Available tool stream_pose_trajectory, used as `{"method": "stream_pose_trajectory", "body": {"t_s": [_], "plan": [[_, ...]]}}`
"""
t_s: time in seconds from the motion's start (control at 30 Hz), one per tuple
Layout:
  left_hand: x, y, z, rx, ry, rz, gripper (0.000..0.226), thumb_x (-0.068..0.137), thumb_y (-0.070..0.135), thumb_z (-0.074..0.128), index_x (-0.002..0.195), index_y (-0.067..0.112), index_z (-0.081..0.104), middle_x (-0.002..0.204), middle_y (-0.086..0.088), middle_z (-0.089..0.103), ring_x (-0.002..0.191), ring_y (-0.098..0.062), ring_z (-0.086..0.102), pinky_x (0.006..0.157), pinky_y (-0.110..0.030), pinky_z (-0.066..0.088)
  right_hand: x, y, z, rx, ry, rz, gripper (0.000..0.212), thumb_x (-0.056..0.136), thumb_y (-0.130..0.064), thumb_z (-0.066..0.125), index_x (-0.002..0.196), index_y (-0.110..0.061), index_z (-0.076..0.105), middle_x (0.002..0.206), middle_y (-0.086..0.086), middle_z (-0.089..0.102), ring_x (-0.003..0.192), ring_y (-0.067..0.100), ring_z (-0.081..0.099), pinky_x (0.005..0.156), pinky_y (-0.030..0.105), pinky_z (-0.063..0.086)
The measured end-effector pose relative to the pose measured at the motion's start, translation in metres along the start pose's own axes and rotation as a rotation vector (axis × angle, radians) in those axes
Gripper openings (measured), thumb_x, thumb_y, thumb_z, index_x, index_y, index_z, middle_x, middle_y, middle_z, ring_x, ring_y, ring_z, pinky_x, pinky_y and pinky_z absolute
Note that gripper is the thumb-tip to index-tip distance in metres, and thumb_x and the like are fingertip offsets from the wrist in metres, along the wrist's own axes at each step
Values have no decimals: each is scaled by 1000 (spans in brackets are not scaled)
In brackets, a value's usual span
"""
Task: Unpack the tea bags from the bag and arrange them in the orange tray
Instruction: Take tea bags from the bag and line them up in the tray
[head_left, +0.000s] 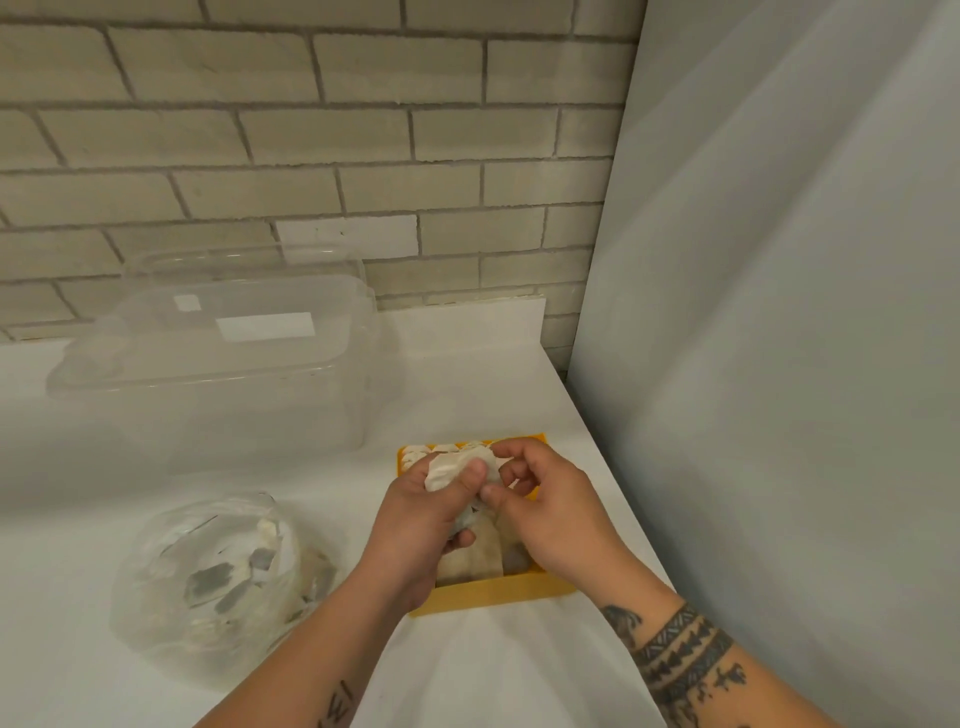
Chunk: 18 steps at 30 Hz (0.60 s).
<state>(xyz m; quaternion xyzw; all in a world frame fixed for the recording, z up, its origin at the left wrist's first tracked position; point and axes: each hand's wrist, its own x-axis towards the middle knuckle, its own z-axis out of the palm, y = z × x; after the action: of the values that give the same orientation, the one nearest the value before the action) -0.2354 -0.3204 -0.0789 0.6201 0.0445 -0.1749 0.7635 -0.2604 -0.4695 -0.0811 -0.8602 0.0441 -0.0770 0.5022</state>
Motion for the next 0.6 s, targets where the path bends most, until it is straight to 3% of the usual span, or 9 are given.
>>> {"method": "stream_pose_trajectory", "body": {"t_s": [0.07,0.2,0.3,0.37,0.5,0.6], "plan": [[-1,1,0,33,-13,-6,21,91,31,73,108,19,72,97,-6,77,79,-13,68,52,-24,47,2,2,-3,5,-17,6,22,86,-42,74,105,-44,64,85,-17,64,78,4,60,85,35,53],[-1,0,-2,134,-14,32,14,90,24,75,104,20,72,86,0,76,74,-11,68,53,-25,48,4,8,-9,-46,-44,22,14,88,-39,73,88,-26,66,79,-11,66,69,6,59,73,31,53],[1,-3,-3,256,8,81,13,89,20,77,101,18,73,82,-1,76,66,-8,66,52,-27,49,9,10,-17,-6,-104,9,8,89,-30,74,93,-31,67,86,-11,68,71,3,58,73,22,51],[2,-5,-5,311,15,97,15,86,21,80,99,16,73,77,0,75,60,-6,64,51,-27,48,12,7,-22,-3,-147,-31,15,89,-28,74,99,-39,68,88,-11,66,70,0,56,73,16,48],[4,-8,-9,418,59,110,15,83,25,83,94,19,73,75,-2,75,62,-9,67,50,-27,50,18,2,-27,-174,-244,-61,8,91,-28,71,90,-36,73,71,-15,61,64,0,54,62,14,43],[12,-15,-25,526,198,133,9,88,30,77,94,27,71,71,4,74,62,-13,69,56,-32,56,24,3,-37,-332,-252,-13,6,93,-29,66,94,-33,72,79,-16,64,73,0,59,64,12,42]]}}
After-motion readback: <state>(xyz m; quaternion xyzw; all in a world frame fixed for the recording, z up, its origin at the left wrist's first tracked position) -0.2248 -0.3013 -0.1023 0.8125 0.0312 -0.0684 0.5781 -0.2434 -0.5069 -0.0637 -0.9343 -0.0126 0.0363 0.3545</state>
